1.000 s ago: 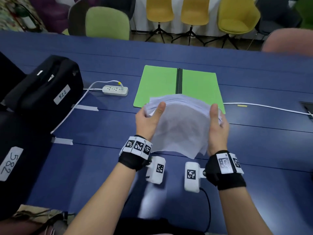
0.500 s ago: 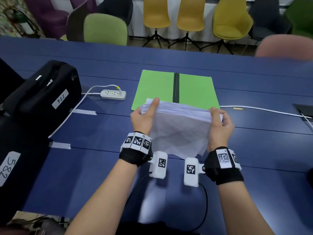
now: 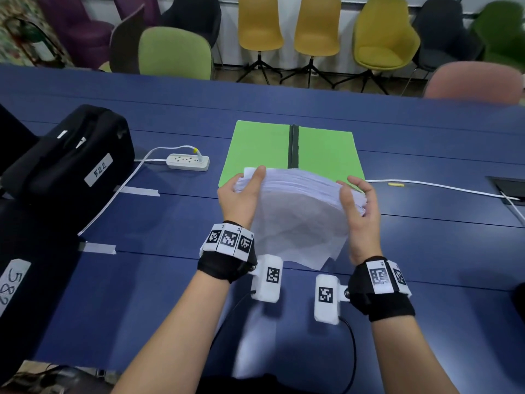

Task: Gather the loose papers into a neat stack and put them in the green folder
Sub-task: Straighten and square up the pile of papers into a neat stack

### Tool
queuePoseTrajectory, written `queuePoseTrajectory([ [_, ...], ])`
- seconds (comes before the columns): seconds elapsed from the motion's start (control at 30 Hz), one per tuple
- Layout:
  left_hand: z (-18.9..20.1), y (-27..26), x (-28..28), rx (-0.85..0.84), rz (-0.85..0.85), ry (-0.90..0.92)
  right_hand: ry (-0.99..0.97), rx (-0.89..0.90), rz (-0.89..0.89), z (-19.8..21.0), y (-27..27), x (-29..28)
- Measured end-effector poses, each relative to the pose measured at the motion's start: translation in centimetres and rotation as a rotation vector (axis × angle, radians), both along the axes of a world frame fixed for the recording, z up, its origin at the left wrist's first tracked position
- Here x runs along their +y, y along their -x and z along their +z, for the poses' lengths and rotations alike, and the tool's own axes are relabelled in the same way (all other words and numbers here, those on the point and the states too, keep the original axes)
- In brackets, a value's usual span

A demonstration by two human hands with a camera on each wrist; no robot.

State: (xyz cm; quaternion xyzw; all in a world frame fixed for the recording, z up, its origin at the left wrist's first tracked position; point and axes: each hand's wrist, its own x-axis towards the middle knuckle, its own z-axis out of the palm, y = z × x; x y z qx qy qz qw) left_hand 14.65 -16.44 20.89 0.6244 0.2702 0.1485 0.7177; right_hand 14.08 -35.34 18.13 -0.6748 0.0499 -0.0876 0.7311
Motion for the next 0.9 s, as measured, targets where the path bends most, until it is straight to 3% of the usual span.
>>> queuePoseTrajectory([
  [0.1,0.0,-0.2,0.0,-0.063,0.032,-0.037,0.035,0.066,0.080,-1.1,0.6,-0.4],
  [0.2,0.1,-0.4,0.0,-0.133,0.009,-0.102,0.056,0.114,0.031,-1.4,0.6,-0.2],
  [0.3,1.4,0.2,-0.2,-0.231,-0.070,-0.263,-0.025,0.051,-0.030,-0.2,0.2,0.0],
  [0.43,2.9,1.0,0.3,-0.376,0.039,-0.258,-0.069,-0.064,0.027,1.7,0.3,-0.8],
  [0.5,2.4,1.3,0.4,-0.362,0.039,-0.219,-0.079,-0.039,0.067,1.4,1.0,-1.1],
  [0.63,-0.9,2.7,-0.6,-0.165,-0.128,-0.255,-0.054,0.067,0.132,-0.9,2.6,-1.2],
  [0.9,-1.2,2.5,0.1,-0.224,-0.065,-0.222,-0.013,0.066,0.163,-1.2,2.3,-1.4],
])
